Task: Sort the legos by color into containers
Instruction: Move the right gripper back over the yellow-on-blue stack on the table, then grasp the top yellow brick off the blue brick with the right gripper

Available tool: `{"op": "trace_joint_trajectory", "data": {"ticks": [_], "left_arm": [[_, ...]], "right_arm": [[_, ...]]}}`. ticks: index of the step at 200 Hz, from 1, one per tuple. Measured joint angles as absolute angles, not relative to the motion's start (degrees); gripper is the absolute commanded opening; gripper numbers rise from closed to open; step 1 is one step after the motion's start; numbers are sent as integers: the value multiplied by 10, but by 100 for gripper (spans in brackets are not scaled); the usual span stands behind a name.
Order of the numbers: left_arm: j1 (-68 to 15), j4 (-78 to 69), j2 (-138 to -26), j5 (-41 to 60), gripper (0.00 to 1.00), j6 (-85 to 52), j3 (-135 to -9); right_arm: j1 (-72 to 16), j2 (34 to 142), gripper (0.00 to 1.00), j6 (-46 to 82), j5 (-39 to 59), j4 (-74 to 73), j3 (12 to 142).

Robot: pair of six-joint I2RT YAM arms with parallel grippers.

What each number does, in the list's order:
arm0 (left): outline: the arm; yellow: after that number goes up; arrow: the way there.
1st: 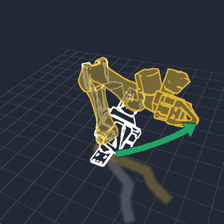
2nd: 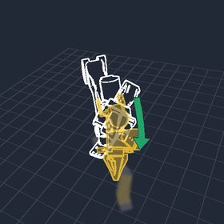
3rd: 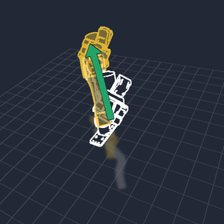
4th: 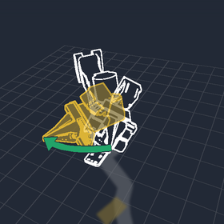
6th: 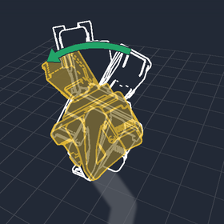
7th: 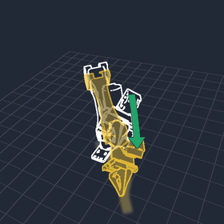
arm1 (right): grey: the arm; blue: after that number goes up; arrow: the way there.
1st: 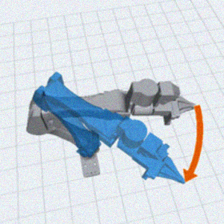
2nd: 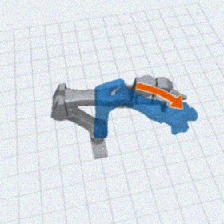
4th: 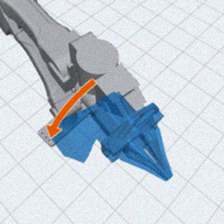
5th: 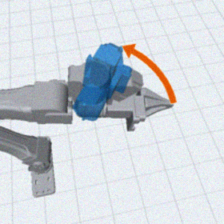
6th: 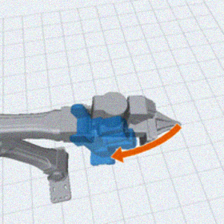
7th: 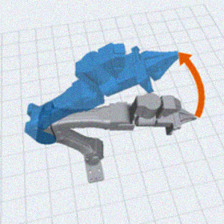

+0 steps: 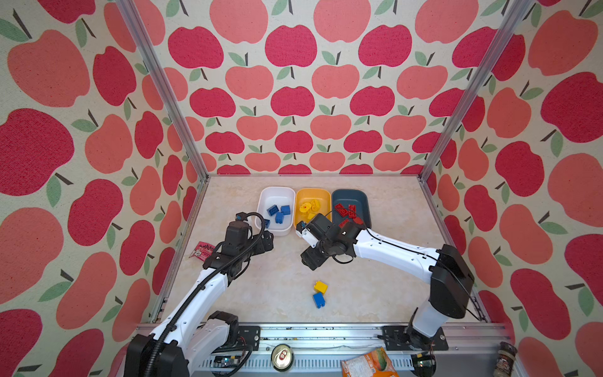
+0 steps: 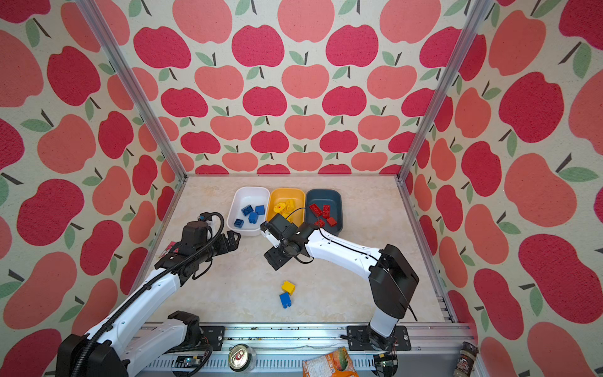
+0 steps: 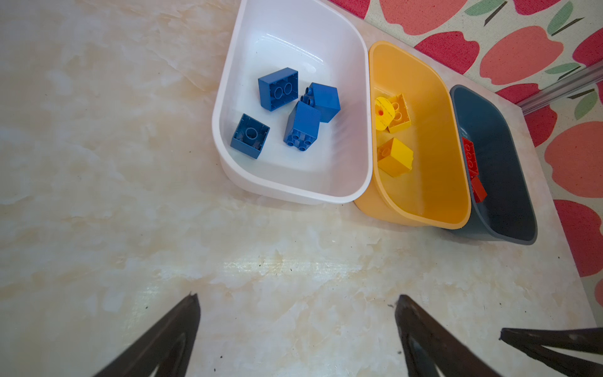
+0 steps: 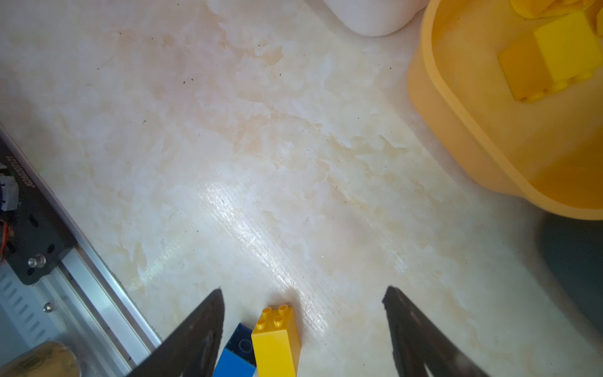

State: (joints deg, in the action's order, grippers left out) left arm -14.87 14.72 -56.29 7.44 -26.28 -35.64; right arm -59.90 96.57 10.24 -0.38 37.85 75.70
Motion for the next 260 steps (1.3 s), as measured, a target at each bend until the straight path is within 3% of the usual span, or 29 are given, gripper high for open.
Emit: {"op": "trace_joint_trajectory", "data": {"ticks": [108,260], "left_arm": [[-149,148,-562,76,96,-263,-356],[-149,147,-562,76,96,-263,-356]], "right_arm": [[-682,974,79,92,-30,428,704],[-685,1019,68,97,-80,429,692]]}}
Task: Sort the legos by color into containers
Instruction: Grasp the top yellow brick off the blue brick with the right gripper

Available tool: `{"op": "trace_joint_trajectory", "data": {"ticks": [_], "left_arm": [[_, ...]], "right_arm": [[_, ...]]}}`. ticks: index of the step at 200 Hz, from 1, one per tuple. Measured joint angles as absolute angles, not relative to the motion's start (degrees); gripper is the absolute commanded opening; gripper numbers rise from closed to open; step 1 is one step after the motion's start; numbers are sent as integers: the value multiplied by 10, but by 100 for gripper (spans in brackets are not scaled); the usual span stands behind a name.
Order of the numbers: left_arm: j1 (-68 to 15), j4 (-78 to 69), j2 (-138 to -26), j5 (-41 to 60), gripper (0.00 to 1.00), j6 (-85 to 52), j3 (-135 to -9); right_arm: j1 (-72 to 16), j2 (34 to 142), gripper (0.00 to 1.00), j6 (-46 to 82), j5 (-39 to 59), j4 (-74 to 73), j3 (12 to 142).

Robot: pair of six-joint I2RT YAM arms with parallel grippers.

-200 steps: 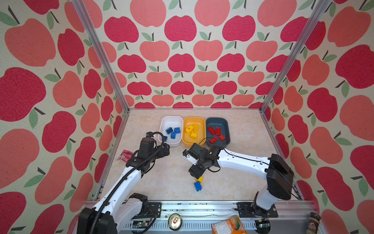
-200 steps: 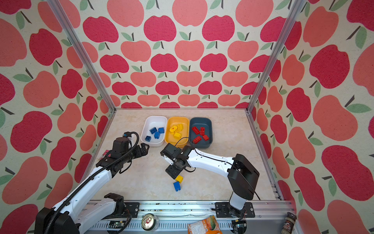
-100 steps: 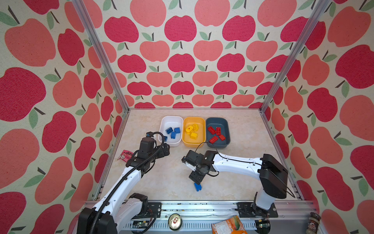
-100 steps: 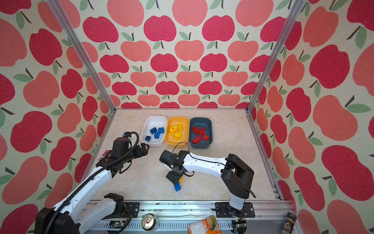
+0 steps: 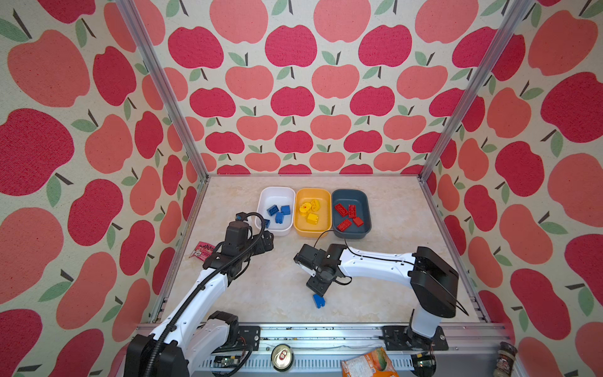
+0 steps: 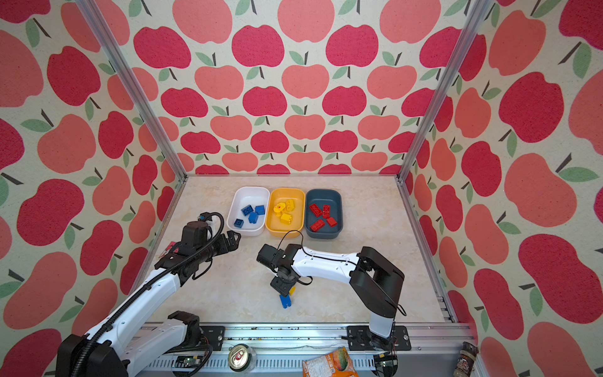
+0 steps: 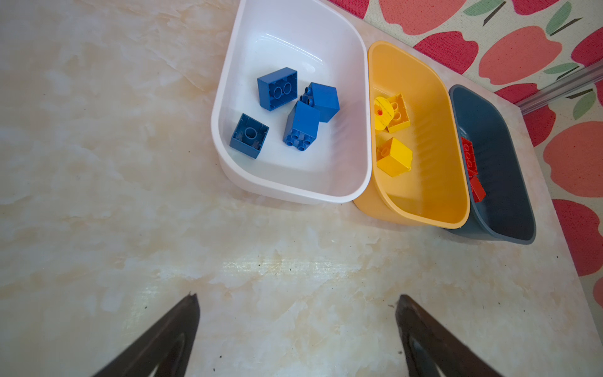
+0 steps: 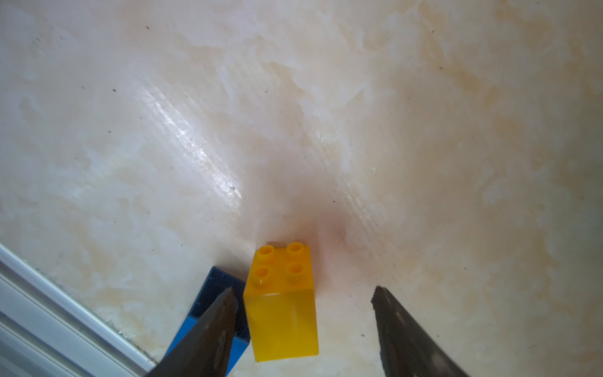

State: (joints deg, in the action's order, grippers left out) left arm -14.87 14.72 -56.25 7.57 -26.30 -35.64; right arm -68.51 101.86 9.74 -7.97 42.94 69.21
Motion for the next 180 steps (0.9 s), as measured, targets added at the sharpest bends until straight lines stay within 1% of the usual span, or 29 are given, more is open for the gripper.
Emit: {"op": "trace_joint_trajectory", "data": {"ticks": [39,59,66,106,117,138,160,180], "left_arm": [[-149,147,-562,76,96,-263,-356],[-149,147,-562,76,96,-263,-356],[-149,147,-562,76,96,-263,-356],[-149,147,-562,76,96,-263,-356],[-149,147,-562,76,96,-263,-356],[-149,147,-562,76,96,-263,-356],[-149,147,-562,76,96,-263,-356],[-149,147,-562,76,96,-263,-356]], "right_arm": [[-684,1023,66,105,-86,430,686],[-681,1023,62,109,-89,429,684],[-680,1023,59,110,-90,429,682],[-679,1023,49,119,-90,429,674],[-679,1023,43,121,-90,429,671],[-679,1023,35,124,-90,427,667],[-677,1022,31,130,-90,425,667],[-676,1021,30,132,-90,423,666]]}}
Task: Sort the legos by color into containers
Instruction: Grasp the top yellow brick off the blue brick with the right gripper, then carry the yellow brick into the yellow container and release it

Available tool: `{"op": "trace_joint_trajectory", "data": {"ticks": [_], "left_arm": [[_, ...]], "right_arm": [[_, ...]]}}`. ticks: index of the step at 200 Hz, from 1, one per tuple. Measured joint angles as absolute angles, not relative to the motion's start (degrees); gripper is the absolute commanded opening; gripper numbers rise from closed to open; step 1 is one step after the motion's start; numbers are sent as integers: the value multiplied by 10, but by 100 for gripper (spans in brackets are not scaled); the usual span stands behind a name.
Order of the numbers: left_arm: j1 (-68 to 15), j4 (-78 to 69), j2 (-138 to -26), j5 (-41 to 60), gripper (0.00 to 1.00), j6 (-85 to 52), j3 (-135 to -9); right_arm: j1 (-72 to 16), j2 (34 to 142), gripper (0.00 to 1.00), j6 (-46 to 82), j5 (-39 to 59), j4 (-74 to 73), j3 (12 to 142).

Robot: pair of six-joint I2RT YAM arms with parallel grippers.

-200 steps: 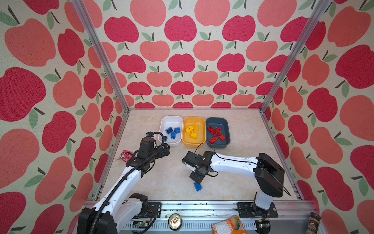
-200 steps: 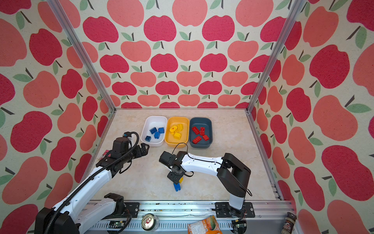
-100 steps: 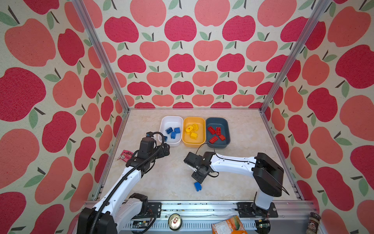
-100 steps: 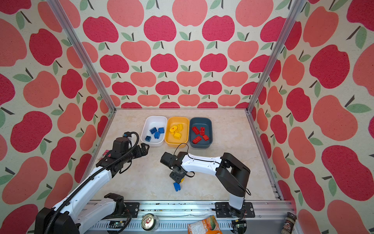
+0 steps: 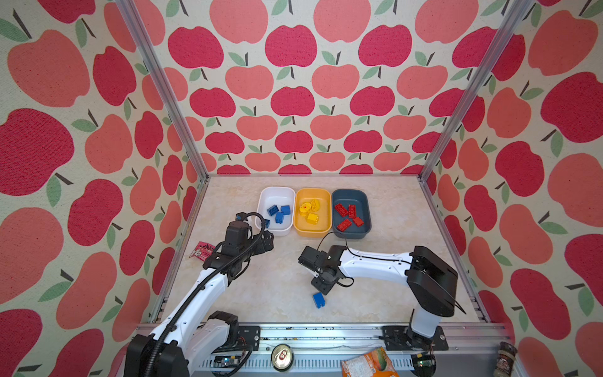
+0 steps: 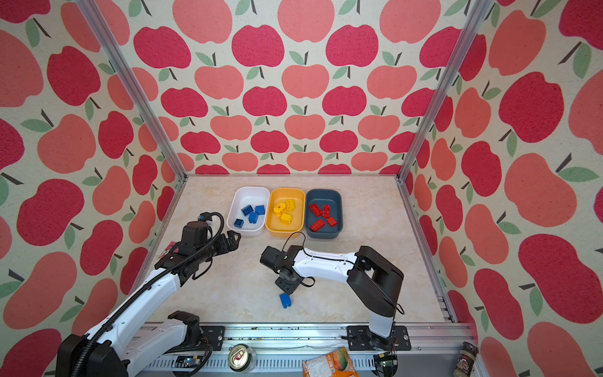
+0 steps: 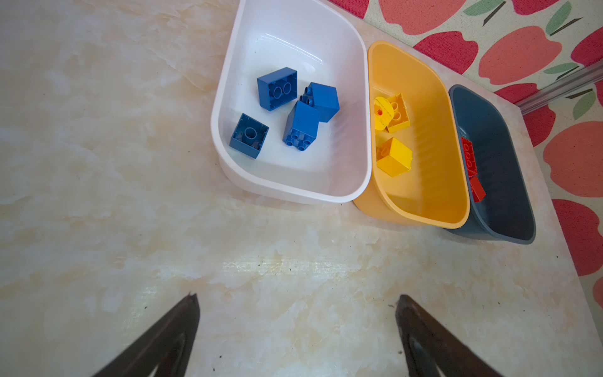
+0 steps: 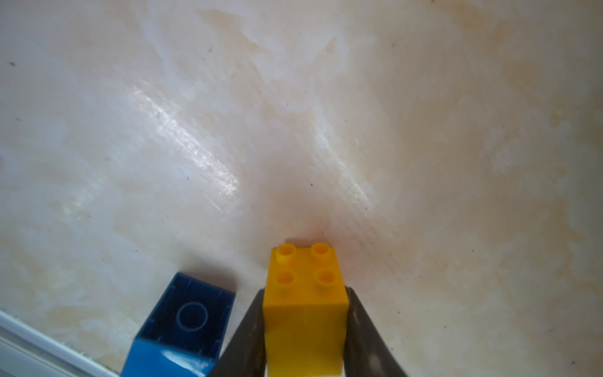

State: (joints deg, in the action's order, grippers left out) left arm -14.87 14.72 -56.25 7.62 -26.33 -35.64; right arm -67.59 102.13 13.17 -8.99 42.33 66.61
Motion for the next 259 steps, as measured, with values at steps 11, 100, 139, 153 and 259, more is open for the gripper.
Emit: {"op": "trace_joint_trajectory", "data": {"ticks": [11,100,139,153,259], "left_arm": [[-149,147,-562,76,96,-263,-356],[-166,147,-565,84,97,-276,-356],[-195,145,-571,84,97,-282,-356],[-209,145,-571,82,97,-289,-356],[-296,143,-571,50,97,-342,-339]], "right_arm": [[-673,1019,29,133,-90,423,666],[-586,937,29,148,-101,412,730],[-515,954,28,135,-106,370,789],[-489,973,28,131,-106,354,809],[-411,1199,29,101,-106,320,1017]]}}
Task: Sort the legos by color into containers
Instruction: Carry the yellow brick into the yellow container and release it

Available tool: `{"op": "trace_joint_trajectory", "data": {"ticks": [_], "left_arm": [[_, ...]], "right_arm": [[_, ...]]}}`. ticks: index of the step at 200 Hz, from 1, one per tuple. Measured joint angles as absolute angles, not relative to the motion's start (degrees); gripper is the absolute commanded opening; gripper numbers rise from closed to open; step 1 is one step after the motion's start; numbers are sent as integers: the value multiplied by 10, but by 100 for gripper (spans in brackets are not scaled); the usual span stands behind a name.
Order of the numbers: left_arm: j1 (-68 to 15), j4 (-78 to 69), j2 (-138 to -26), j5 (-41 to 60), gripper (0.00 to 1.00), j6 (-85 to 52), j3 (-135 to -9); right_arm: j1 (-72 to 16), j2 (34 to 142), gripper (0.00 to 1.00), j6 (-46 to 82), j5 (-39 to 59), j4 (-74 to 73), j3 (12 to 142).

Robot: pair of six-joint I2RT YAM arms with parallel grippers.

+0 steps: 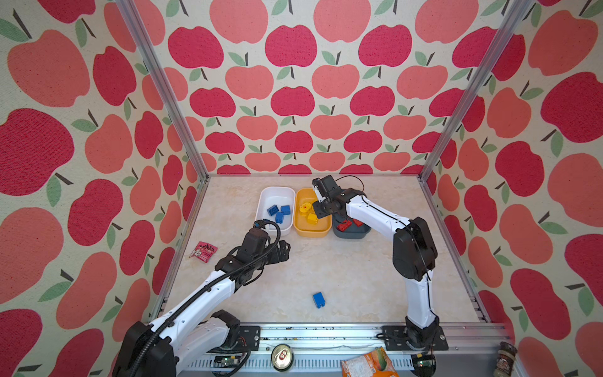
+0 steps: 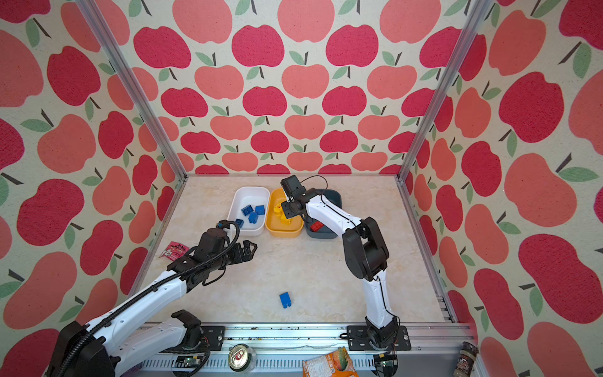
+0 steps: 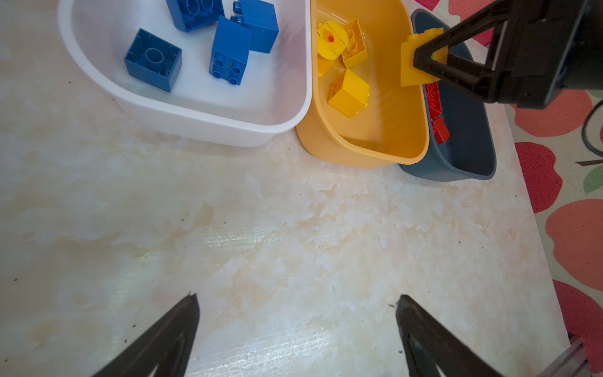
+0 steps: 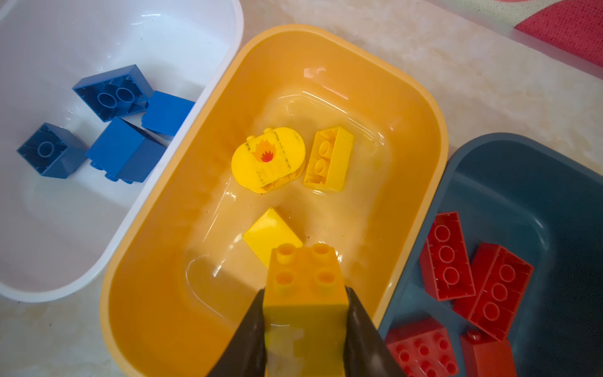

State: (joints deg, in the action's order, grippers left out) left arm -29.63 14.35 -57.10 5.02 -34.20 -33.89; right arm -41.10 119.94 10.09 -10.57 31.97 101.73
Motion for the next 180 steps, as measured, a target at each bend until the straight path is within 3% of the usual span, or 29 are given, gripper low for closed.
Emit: {"op": "trace_joint_trajectory", "data": {"ticks": [22,71,124,180], "left_arm": [[-308,143,-574,47,97,-351,-339],[-331,145,-582,39,97,-353,-339],[-370,156,-582,34,94,-353,-339],[-457,204,-601,31,89,-334,-356]], "right_arm": [[-411,1228,32,101,-109,331,1040],[-411,1242,59,104,-117,357,1071],[-411,1219,62,112,-115,366,1047],[-411,1066,68,138,-79,370,910]]}}
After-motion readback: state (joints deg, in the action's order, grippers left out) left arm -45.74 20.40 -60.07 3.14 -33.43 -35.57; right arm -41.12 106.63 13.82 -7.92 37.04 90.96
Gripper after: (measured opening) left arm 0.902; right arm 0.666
